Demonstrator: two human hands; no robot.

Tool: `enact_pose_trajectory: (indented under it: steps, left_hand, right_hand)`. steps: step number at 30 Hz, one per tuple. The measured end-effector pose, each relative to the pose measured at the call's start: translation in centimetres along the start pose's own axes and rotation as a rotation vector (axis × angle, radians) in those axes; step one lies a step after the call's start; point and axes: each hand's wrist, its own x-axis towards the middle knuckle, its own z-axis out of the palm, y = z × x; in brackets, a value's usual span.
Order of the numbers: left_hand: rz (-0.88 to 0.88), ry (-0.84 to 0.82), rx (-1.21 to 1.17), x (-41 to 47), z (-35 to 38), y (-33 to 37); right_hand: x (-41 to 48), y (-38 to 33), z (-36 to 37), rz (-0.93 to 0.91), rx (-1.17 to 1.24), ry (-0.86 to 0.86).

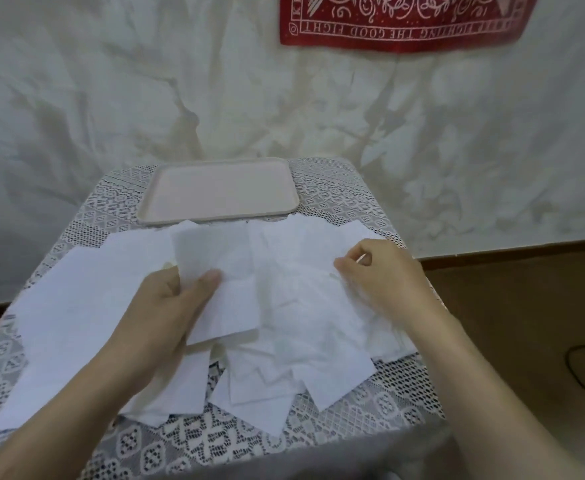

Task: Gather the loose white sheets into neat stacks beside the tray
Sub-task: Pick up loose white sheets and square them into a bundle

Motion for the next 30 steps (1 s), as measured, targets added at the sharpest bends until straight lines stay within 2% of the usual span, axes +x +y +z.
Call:
enact_pose_trajectory:
  steps: [8, 11, 16, 19, 25, 28, 30]
  left_hand:
    - [-0.012, 0.022, 0.003, -0.2, 0.3, 0.0]
    - [-0.036, 0.023, 0.005, 0.0, 0.3, 0.1]
    - [-0.042, 0.022, 0.033, -0.2, 0.3, 0.2]
    - [-0.028, 0.033, 0.04, -0.6, 0.0, 0.2]
    - [-0.02, 0.018, 0.042, -1.1, -1.0, 0.2]
    - [-0.022, 0.034, 0.012, -0.7, -1.7, 0.1]
    - [-0.032, 0.038, -0.01, -0.1, -2.0, 0.0]
  right_hand:
    - [2.9, 0.8, -1.0, 0.064, -0.073, 0.045]
    - [4.2, 0.7, -0.4, 0.045, -0.087, -0.009]
    - [5.1, 0.3, 1.0, 0.029, 0.205, -0.122]
    - [5.0, 0.0, 1.2, 0.018, 0.251, -0.16]
    - [2.4, -2.3, 2.0, -0.138, 0.084, -0.192]
    - [1.2, -3.4, 3.2, -0.25, 0.199, -0.198]
    - [1.2, -3.6, 3.7, -0.277, 0.265, -0.138]
